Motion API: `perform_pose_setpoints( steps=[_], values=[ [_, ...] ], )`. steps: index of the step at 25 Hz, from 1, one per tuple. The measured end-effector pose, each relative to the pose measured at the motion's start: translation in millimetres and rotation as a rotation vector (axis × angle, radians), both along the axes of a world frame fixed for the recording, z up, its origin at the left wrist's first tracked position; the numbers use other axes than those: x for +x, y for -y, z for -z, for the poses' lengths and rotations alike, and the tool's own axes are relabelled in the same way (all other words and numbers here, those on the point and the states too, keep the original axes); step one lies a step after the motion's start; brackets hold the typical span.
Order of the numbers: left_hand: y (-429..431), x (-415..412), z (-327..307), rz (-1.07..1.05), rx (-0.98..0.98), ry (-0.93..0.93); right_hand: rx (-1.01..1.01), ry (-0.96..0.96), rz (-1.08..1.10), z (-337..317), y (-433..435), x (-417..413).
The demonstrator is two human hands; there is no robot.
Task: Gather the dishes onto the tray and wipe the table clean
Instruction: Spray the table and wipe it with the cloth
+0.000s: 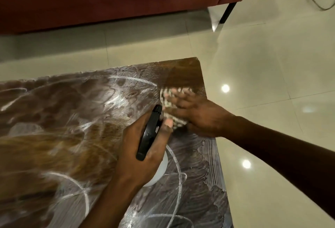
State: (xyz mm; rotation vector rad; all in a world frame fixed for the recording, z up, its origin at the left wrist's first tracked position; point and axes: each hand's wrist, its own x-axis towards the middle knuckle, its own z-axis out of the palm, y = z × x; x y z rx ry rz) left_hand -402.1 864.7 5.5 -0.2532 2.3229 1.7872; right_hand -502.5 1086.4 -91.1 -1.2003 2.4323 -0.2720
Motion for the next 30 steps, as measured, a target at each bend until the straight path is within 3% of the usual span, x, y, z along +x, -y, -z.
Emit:
perform_pose_setpoints(
  steps=[1,2,5,7,9,11,12,15,18,19,22,24,27,30],
  values=[
    [3,1,0,-0.011,0.004,0.003,0.028,-0.003,-0.119,-1,-15,-1],
    [7,3,0,-0.013,0.01,0.009,0.036,-0.022,-0.098,0,-24,-10],
    [10,9,0,0.028,-0.01,0.021,0.042,-0.088,0.465,1,2,-59],
    [11,18,-2,0.038,-0.009,0.02,0.043,-0.035,0.634,3,51,-71],
    [13,26,-3,0.027,-0.018,0.022,0.025,0.038,0.387,3,80,-51],
    [17,35,-3,0.033,-0.012,0.02,0.02,0.052,0.001,2,59,-23],
    [18,39,-5,0.035,0.004,0.025,0.003,0.049,-0.059,2,38,-18],
    [24,50,-9,0.049,0.029,0.046,-0.03,-0.016,0.297,2,-7,-38],
    [27,64,-9,0.08,0.013,0.022,-0.015,-0.046,0.571,9,15,-36],
    [26,70,-8,0.082,0.016,0.017,-0.012,-0.063,0.535,10,24,-20],
    [22,94,-4,0.094,0.021,0.02,0.039,-0.013,0.097,4,8,58],
    [16,112,-3,0.096,0.053,0.057,0.095,0.029,-0.077,-9,-24,96],
    [7,136,-3,0.106,0.131,0.117,0.059,-0.031,0.08,-14,-46,89],
    [-2,152,-9,0.147,0.117,0.059,-0.058,0.041,0.498,-15,-17,52]
  ],
)
